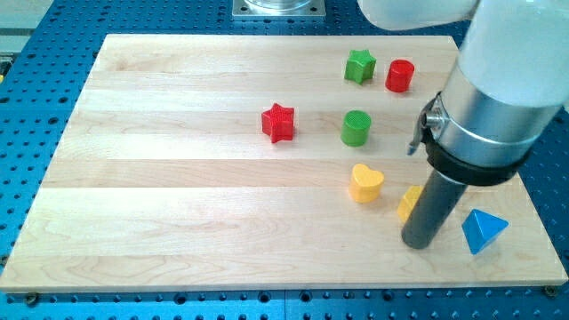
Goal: Place the heart right to the hexagon
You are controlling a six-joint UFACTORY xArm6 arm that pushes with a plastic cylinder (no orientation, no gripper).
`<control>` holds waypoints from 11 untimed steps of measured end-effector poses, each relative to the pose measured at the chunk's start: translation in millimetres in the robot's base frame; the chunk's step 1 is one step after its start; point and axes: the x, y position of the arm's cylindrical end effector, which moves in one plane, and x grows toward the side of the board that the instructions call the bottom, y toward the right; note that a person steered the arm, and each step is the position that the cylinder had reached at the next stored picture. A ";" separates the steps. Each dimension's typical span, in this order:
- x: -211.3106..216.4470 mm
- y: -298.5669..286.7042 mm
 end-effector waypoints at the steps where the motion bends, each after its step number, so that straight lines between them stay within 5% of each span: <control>1: -5.2 -90.9; 2: -65.5 -114.6; 4: -72.1 1.3; 5: -74.6 14.4; 6: -123.1 -5.4; 8: -54.9 63.8; 9: -84.3 43.1; 10: -106.2 -62.5; 11: -16.6 -81.5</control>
